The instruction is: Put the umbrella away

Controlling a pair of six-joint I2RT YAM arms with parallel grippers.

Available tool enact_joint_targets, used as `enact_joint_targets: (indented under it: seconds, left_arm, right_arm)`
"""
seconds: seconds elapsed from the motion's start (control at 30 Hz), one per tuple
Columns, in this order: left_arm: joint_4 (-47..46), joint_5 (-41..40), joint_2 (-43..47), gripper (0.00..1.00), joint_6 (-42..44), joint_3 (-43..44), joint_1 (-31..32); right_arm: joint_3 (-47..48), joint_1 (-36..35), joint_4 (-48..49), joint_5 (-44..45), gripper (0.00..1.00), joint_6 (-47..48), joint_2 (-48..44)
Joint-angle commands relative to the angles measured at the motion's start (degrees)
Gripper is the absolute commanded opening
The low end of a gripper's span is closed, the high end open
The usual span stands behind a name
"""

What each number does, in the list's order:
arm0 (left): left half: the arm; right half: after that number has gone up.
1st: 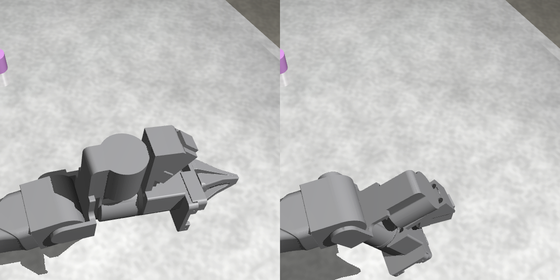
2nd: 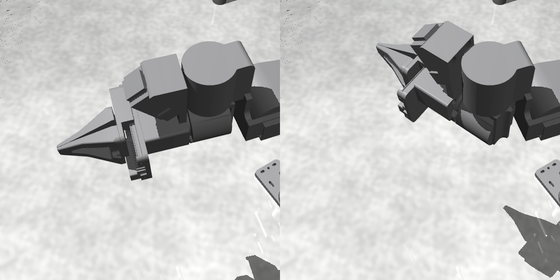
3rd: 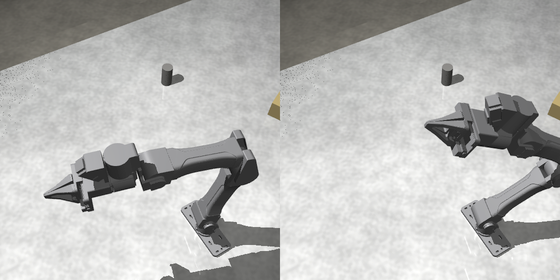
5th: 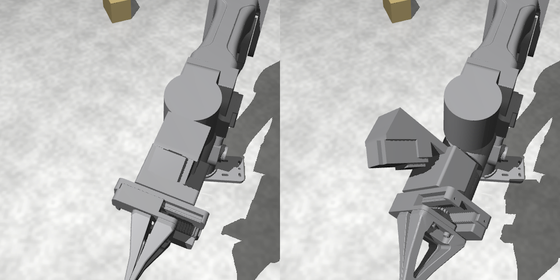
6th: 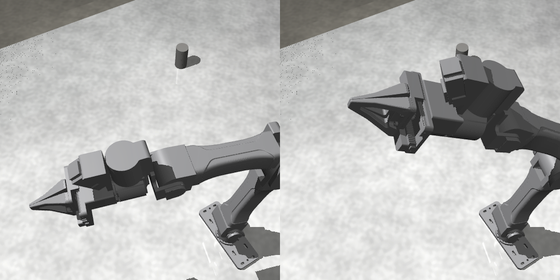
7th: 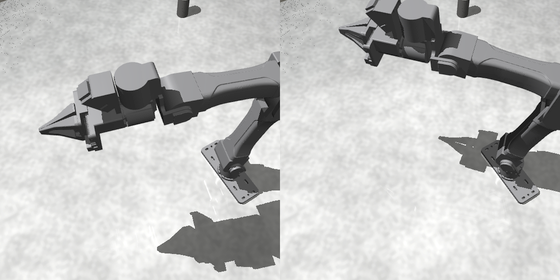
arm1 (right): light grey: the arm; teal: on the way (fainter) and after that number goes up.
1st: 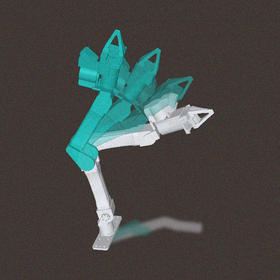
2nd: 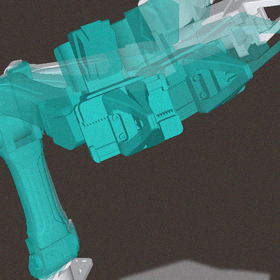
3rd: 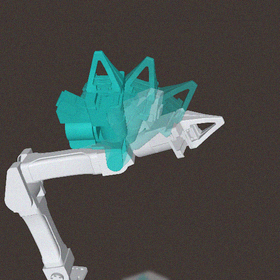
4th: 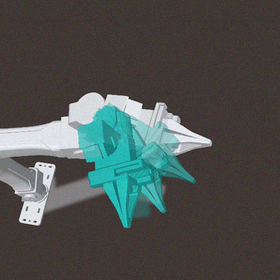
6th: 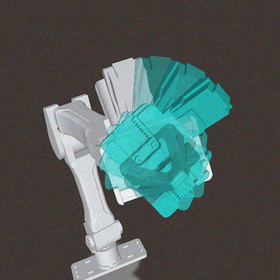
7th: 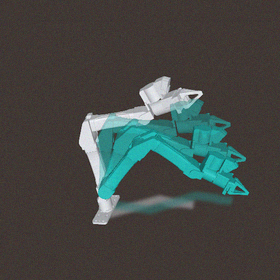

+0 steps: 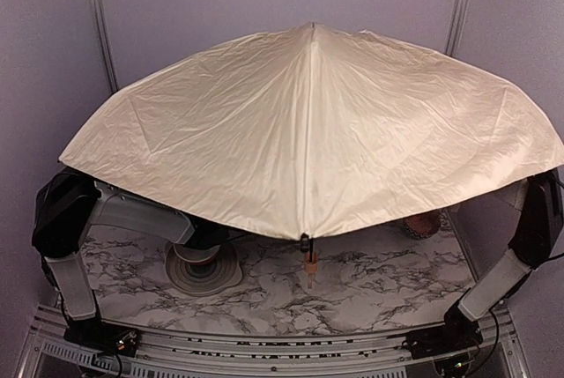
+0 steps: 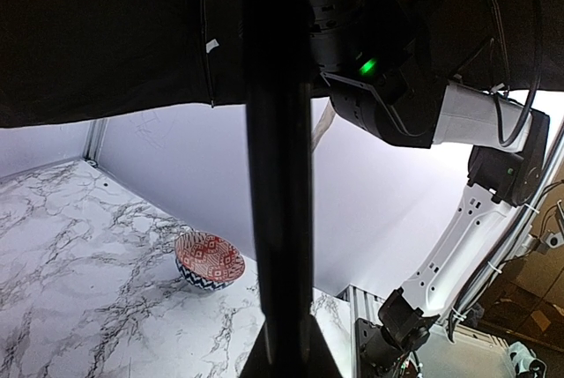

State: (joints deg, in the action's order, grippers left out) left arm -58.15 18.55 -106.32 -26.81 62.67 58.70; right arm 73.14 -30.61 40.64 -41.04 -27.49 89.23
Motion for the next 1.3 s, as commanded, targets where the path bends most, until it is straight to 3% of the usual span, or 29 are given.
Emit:
enact_joint_targets:
  seconds: [0.0, 0.23, 0.5, 0.63, 0.93, 1.27]
  left_arm:
    - [-3.71, 0.72, 3.27, 0.00, 2.45, 1.81, 0.33]
    - [-3.72, 0.41, 3.52, 0.00, 2.53, 1.77, 0.32]
    - [-3.00, -0.67, 5.48, 0.00, 3.93, 1.13, -0.19]
    - [-2.15, -1.14, 5.77, 0.00, 4.78, 1.63, -0.18]
    - [-1.00, -3.39, 8.41, 0.00, 8.63, 1.89, -0.21]
    - [0.48, -5.20, 8.31, 0.00, 10.33, 2.19, -0.19]
  right_arm:
    - [-0.72, 0.04, -0.36, 1.09, 0.49, 0.80, -2.08]
    - [-0.80, 0.02, -0.94, 1.35, 0.14, 1.35, -2.26]
    - [-1.97, -1.00, -6.56, 5.31, 0.09, 6.69, -3.39]
    - [-2.22, -3.05, -12.41, 8.84, 0.00, 12.30, -3.58]
    - [-5.83, -4.61, -13.39, 10.65, 0.04, 13.35, -1.66]
    - [-10.45, -7.41, -12.79, 21.58, 0.13, 16.15, -1.84]
